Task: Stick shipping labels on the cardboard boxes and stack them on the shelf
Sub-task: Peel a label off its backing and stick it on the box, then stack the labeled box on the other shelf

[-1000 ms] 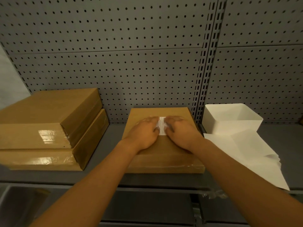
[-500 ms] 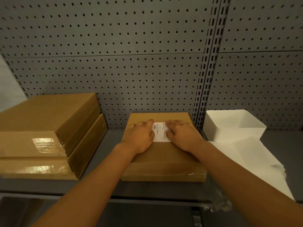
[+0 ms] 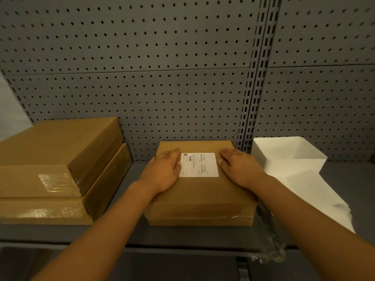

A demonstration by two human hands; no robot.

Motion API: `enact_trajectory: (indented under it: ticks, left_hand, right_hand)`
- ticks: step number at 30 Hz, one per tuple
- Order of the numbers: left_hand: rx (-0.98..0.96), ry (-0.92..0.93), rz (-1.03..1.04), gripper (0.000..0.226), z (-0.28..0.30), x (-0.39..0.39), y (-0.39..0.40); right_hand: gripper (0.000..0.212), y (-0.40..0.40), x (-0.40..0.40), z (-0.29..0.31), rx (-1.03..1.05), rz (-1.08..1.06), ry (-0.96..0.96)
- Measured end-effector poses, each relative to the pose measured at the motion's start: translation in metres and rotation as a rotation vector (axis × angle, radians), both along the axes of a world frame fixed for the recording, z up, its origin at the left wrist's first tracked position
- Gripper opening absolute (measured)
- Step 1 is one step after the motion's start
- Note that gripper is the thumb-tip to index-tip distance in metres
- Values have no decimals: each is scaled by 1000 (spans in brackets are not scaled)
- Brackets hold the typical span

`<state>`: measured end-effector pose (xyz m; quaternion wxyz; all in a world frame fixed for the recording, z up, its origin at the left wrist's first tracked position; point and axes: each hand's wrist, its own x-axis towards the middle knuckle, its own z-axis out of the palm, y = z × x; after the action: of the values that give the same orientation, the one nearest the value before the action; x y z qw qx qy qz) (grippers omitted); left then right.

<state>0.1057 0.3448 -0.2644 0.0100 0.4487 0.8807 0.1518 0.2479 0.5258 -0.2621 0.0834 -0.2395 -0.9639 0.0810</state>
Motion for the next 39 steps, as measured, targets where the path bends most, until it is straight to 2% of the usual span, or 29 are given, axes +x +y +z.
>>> enact_trajectory:
  ticks: [2,5,10,14,19,22,25,27,29,31,36,39]
  left_hand:
    - [7,-19,-96,51,-3,8,0]
    - [-48,19,-187,49,-12,18,1]
    - [-19,46,-109,49,-10,15,-12]
    - [1,11,-259,48,-8,31,-12]
    - [53,-28,-83,41,-6,15,-43]
    - [81,-61,69,51,-2,14,-47]
    - [169,-258,239,63,6,18,-42]
    - [250,-475,333,62,8,18,-39]
    - [391,-768,412,52,6,16,-38]
    - [451,-971,482,49,4,17,-39]
    - [522,-1115,500,51,-6,15,-43]
    - [629,-1088,452,44,-4,17,-48]
  right_hand:
    - [47,-11,2,1,10,89,15]
    - [52,-30,3,-2,-12,262,-61]
    - [55,-22,14,-2,10,122,-35]
    - [50,-45,14,-5,-7,307,-13]
    - [43,-27,37,-6,-69,235,48]
    - [44,-18,47,-6,-109,86,141]
    - [55,-17,48,-6,-235,-82,244]
    - [63,-17,46,-6,-500,-181,241]
    - [63,-19,44,-9,-783,-243,231]
    - [62,-19,43,-14,-896,-283,251]
    - [59,-22,44,-18,-956,-309,296]
    - [57,-25,49,-16,-935,-257,394]
